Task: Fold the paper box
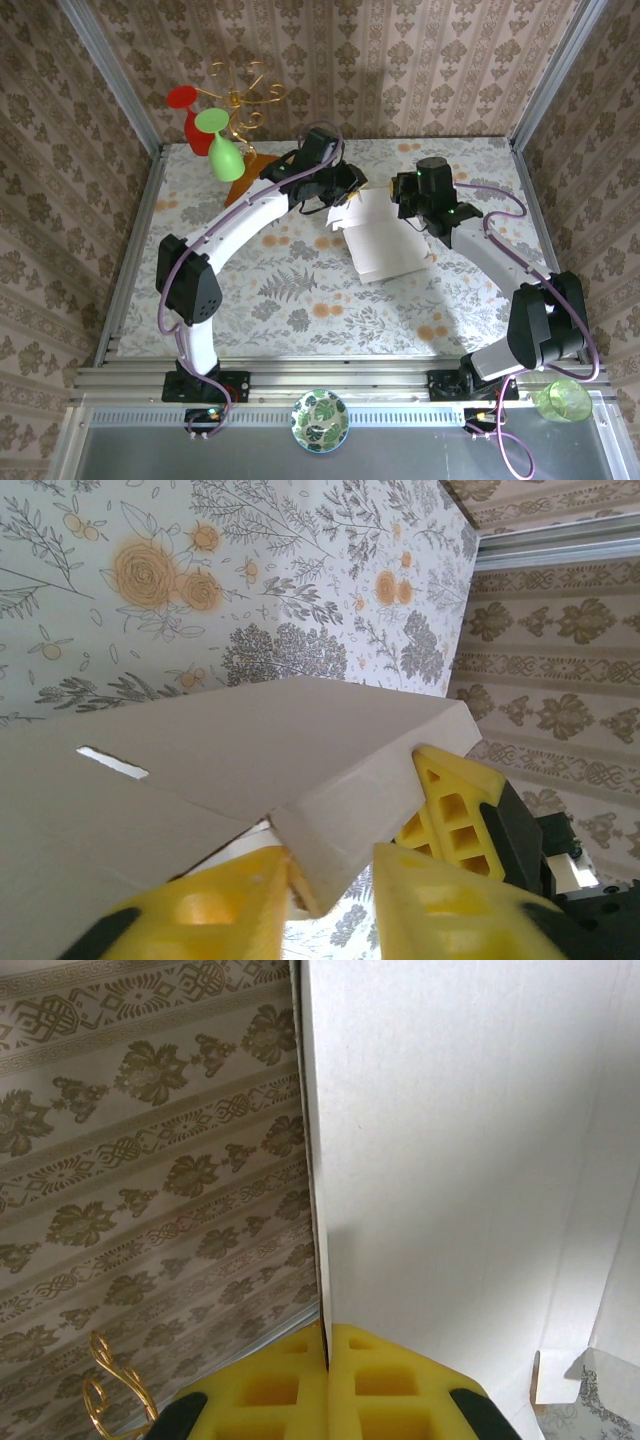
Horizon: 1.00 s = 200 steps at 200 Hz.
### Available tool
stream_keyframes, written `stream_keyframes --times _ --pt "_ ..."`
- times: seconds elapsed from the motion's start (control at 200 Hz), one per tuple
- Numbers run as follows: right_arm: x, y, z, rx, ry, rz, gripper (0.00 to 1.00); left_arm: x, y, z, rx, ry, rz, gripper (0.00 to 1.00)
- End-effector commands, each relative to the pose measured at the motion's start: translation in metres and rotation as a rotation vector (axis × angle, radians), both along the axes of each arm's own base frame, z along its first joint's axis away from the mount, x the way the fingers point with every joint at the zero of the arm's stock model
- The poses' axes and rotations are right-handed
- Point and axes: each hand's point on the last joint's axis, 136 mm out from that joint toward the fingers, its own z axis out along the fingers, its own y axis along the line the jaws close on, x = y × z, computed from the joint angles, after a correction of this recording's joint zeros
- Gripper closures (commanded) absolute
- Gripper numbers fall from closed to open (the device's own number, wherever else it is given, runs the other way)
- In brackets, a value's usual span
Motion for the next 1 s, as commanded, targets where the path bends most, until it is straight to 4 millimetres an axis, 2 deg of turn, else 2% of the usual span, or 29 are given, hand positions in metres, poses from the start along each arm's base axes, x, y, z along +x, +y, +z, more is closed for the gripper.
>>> stream_keyframes --times 0.0,0.115,0.2,0.25,0.325,0.38,0.455,0.525,0.62,0.69,0.755,0.8,0.865,0.995 --pt "-0.003 0.003 0.009 0.009 -0.022 -0.003 1.0 0.002 -0.001 0.004 0.014 -0.019 -0.005 0.8" --pt "-0.004 0.002 0.009 0.007 -0.024 -0.008 1.0 0.004 0.002 0.006 0.013 -0.027 0.002 0.96" --pt "-0.005 -0.001 0.009 0.003 -0.021 -0.017 1.0 0.006 0.006 0.013 0.01 -0.058 0.008 0.97" --pt "-0.005 -0.004 0.008 0.001 -0.019 -0.022 1.0 0.009 0.008 0.022 -0.003 -0.094 0.002 0.91" --pt "-0.005 -0.009 0.007 0.001 -0.014 -0.032 1.0 0.011 0.011 0.04 -0.034 -0.159 -0.017 0.73" --pt "-0.005 -0.013 0.007 0.002 -0.009 -0.039 1.0 0.013 0.018 0.053 -0.047 -0.207 -0.019 0.64" --pt "-0.004 -0.022 0.009 0.004 -0.002 -0.05 1.0 0.014 0.036 0.071 -0.061 -0.291 -0.006 0.57" --pt "-0.004 -0.028 0.011 0.005 0.007 -0.057 1.0 0.014 0.061 0.083 -0.055 -0.366 0.024 0.56" --pt "-0.003 -0.036 0.013 0.019 0.021 -0.067 1.0 0.011 0.101 0.064 -0.018 -0.366 0.06 0.61" --pt "-0.005 -0.04 0.017 0.032 0.035 -0.076 1.0 0.007 0.125 0.032 -0.011 -0.33 0.077 0.71" --pt "-0.005 -0.041 0.02 0.047 0.051 -0.074 1.0 0.004 0.138 -0.003 -0.027 -0.267 0.086 0.82" --pt "-0.006 -0.041 0.021 0.055 0.071 -0.071 1.0 0.001 0.141 -0.031 -0.035 -0.216 0.086 0.88" --pt "-0.009 -0.041 0.025 0.064 0.087 -0.073 1.0 0.0 0.135 -0.057 -0.063 -0.19 0.079 0.92" --pt "-0.011 -0.041 0.038 0.085 0.084 -0.09 1.0 0.009 0.113 -0.085 -0.147 -0.183 0.096 0.92"
